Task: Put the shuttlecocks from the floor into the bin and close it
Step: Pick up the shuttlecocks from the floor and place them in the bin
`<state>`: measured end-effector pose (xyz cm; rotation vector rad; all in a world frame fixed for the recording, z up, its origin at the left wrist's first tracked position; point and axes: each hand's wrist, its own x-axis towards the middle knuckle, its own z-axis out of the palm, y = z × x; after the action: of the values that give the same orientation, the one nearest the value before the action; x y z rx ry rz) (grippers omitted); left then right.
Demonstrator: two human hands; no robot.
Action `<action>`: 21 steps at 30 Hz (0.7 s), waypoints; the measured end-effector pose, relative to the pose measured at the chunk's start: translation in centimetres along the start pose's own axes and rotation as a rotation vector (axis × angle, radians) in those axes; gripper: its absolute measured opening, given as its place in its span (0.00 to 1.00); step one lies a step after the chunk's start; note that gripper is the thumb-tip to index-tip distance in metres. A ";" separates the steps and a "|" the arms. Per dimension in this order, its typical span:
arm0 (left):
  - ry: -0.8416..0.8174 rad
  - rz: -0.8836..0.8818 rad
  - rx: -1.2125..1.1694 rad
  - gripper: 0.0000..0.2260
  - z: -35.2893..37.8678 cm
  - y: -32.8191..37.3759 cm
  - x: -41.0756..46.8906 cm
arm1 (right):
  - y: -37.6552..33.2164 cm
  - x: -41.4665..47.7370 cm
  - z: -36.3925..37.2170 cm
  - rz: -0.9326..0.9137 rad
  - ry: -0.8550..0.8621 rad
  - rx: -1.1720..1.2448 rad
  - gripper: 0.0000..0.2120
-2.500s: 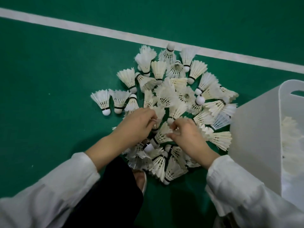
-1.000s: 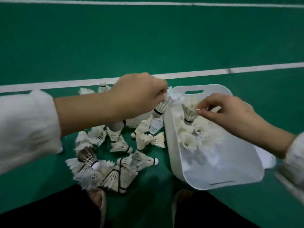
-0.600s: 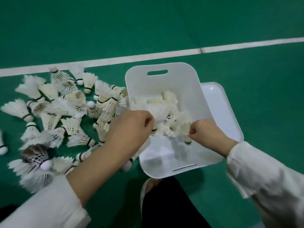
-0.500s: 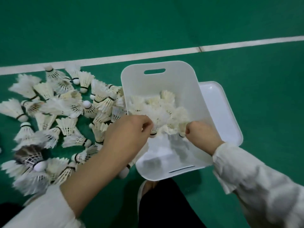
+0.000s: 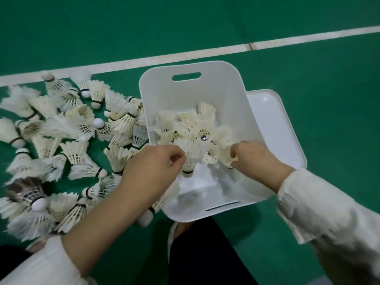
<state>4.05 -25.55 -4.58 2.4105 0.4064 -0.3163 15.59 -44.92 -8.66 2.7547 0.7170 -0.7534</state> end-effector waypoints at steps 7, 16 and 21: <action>0.003 0.071 0.021 0.07 -0.1 0.4 0.1 | -2.8 -3.5 -5.0 -0.317 0.166 0.501 0.17; 0.182 0.080 -0.178 0.10 -2.9 0.2 0.9 | -3.9 -2.2 -4.0 -0.292 0.243 0.504 0.04; 0.296 0.047 -0.198 0.14 -5.0 -0.3 1.5 | -5.0 -3.2 -1.4 -0.475 0.104 0.316 0.11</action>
<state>5.92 -21.76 -1.55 2.2709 0.4867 0.1001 11.27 -41.43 -6.15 2.9488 1.4193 -0.8782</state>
